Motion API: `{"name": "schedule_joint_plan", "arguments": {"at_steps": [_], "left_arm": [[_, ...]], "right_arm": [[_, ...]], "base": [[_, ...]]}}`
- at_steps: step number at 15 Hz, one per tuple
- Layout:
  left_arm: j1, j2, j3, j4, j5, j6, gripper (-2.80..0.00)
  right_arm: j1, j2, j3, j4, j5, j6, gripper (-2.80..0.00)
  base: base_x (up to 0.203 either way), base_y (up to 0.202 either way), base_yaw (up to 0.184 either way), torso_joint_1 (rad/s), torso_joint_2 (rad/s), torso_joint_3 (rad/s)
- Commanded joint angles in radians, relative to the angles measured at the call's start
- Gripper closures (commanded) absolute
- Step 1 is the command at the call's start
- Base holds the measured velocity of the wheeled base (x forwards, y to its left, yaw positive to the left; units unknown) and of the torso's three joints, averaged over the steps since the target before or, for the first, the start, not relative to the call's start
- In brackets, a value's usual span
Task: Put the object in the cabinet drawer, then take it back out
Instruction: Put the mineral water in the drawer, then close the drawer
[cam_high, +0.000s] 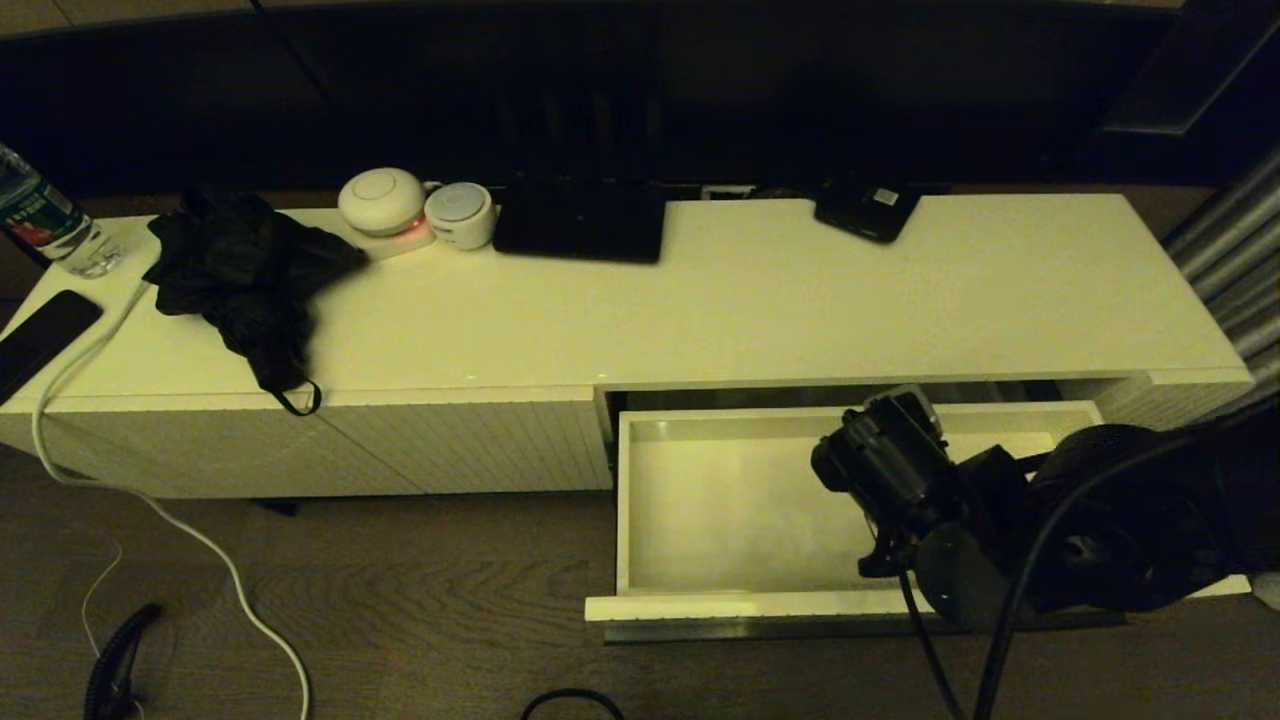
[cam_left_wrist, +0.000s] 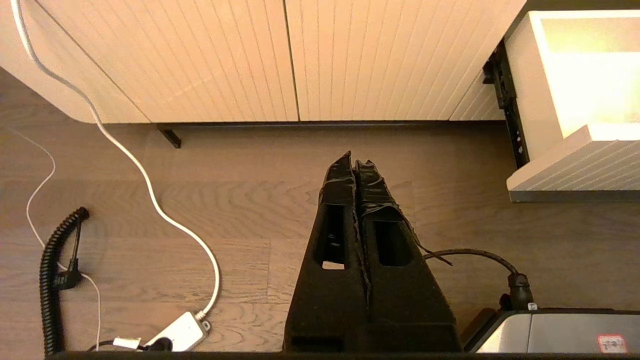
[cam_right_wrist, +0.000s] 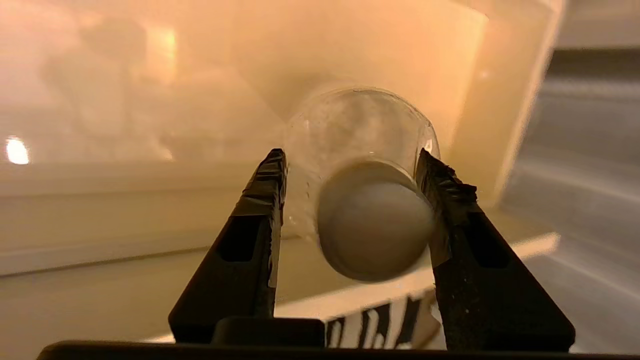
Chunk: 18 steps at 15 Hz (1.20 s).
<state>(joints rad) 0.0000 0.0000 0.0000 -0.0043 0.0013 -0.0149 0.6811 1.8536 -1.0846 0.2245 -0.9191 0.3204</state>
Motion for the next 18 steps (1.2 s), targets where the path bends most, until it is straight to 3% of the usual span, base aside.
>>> {"name": "schedule_joint_plan", "arguments": {"at_steps": [1, 12, 18], "left_arm": [[0.000, -0.002, 0.002, 0.000, 0.000, 0.000, 0.00], [0.000, -0.002, 0.001, 0.000, 0.000, 0.000, 0.00], [0.000, -0.002, 0.002, 0.000, 0.000, 0.000, 0.00]], "right_arm": [[0.030, 0.056, -0.028, 0.002, -0.004, 0.004, 0.00], [0.060, 0.096, -0.077, 0.001, -0.018, 0.006, 0.00], [0.060, -0.010, -0.086, 0.008, -0.007, -0.004, 0.00]], "base": [[0.000, 0.000, 0.000, 0.000, 0.00, 0.000], [0.000, 0.000, 0.000, 0.000, 0.00, 0.000], [0.000, 0.000, 0.000, 0.000, 0.00, 0.000]]}}
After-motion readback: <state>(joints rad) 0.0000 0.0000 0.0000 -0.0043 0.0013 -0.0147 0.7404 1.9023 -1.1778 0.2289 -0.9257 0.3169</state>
